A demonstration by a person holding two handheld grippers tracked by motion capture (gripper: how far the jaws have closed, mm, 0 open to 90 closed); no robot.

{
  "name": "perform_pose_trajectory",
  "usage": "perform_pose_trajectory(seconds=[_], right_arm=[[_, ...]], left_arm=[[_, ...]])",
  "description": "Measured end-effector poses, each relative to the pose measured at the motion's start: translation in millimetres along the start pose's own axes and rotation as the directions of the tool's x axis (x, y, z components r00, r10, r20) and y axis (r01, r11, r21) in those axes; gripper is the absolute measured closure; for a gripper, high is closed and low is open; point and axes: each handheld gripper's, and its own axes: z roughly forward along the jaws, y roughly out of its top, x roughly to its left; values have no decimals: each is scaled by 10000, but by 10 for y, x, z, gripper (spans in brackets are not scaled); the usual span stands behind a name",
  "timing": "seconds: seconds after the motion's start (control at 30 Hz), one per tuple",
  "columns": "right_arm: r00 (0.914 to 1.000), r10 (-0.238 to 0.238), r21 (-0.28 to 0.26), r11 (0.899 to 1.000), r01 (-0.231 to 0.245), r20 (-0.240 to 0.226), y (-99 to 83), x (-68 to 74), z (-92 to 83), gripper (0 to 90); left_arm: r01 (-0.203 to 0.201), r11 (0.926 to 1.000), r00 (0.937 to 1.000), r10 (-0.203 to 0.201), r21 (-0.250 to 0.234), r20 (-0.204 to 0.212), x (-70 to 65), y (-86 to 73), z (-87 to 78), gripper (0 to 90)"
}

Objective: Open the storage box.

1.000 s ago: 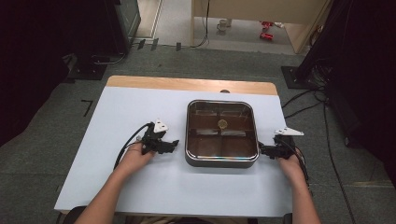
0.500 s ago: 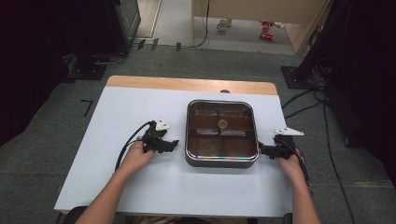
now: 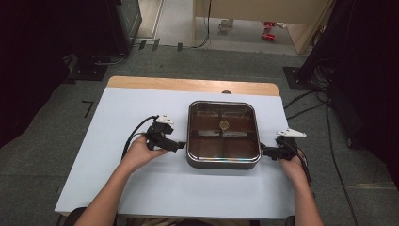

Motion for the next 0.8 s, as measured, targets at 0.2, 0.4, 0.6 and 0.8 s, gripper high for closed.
perform_pose_trajectory(seconds=[0.2, 0.4, 0.6, 0.8], right_arm=[[10000, -7, -7, 10000, 7, 3, -1, 1, 0, 128], [10000, -6, -9, 10000, 6, 6, -1, 1, 0, 128], [10000, -21, -13, 10000, 21, 10, -2, 1, 0, 128], [10000, -23, -12, 10000, 23, 11, -2, 1, 0, 128]], left_arm=[[-170, 9987, 9996, 181, -481, 238, -50, 167, -101, 172], [-240, 9984, 9989, 260, -512, 401, -76, 283, -100, 217], [-491, 9975, 9980, 510, -512, 366, -110, 401, -34, 230], [-634, 9966, 9968, 658, -527, 443, -149, 539, 34, 241]])
